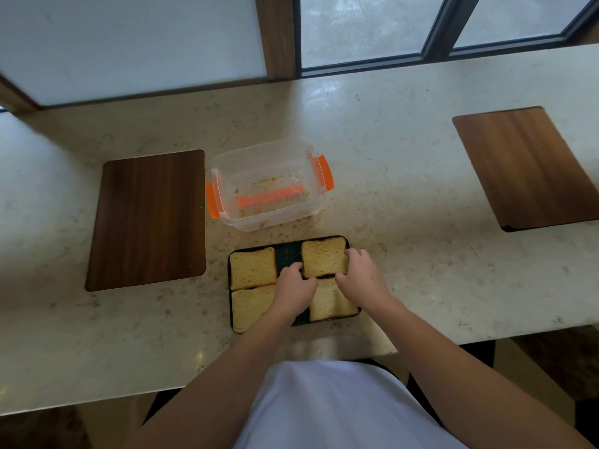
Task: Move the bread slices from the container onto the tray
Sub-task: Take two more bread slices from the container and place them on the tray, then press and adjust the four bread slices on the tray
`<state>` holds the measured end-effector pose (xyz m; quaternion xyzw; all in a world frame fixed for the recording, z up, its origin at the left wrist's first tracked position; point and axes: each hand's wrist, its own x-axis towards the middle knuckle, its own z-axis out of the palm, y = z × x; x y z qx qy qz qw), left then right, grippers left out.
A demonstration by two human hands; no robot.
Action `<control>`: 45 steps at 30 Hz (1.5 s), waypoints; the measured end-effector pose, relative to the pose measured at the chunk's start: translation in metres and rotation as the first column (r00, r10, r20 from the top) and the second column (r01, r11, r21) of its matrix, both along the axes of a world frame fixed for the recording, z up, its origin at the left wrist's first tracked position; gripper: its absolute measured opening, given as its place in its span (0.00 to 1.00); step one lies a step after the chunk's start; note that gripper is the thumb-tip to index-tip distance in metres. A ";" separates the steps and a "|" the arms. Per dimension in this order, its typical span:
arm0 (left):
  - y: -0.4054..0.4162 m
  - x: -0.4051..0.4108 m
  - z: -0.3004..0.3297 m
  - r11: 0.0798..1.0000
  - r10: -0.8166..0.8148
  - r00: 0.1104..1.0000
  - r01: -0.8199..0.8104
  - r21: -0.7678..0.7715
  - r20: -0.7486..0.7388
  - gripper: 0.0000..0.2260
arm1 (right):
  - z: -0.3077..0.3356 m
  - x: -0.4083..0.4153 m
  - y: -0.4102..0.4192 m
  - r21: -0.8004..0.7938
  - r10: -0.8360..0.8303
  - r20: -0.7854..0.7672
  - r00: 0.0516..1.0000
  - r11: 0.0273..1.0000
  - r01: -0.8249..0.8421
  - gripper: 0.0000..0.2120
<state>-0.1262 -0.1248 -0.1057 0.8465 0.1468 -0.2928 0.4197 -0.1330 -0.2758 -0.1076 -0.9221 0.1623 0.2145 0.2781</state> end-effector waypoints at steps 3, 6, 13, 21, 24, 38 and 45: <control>-0.002 0.006 -0.002 0.998 0.056 0.997 -0.058 -0.030 -0.052 0.22 | -0.001 0.004 0.004 0.007 -0.016 -0.031 0.999 1.000 0.017 0.24; 0.000 0.009 -0.003 0.997 0.069 0.996 -0.071 -0.026 -0.064 0.19 | -0.002 0.005 0.006 0.014 -0.024 -0.036 0.999 1.000 0.024 0.25; 0.005 0.006 -0.001 1.000 0.010 1.000 -0.010 0.005 0.012 0.20 | 0.003 0.004 0.004 -0.020 -0.024 0.018 1.000 1.000 0.024 0.24; 0.080 -0.010 0.006 0.972 0.137 0.967 -0.173 0.156 0.215 0.21 | 0.001 0.012 0.056 0.199 0.109 -0.009 0.994 0.974 -0.106 0.22; 0.109 -0.009 0.007 0.965 0.131 0.978 -0.163 0.206 0.163 0.14 | -0.008 0.011 0.082 0.259 0.149 -0.047 0.988 0.957 -0.132 0.24; 0.123 0.010 0.002 0.977 0.090 0.994 -0.101 0.189 0.065 0.04 | -0.026 0.027 0.115 0.241 0.165 -0.167 0.972 0.963 -0.122 0.26; 0.124 0.016 0.005 0.985 0.079 0.997 -0.079 0.157 0.003 0.15 | -0.029 0.028 0.116 0.258 0.119 -0.172 0.978 0.963 -0.072 0.28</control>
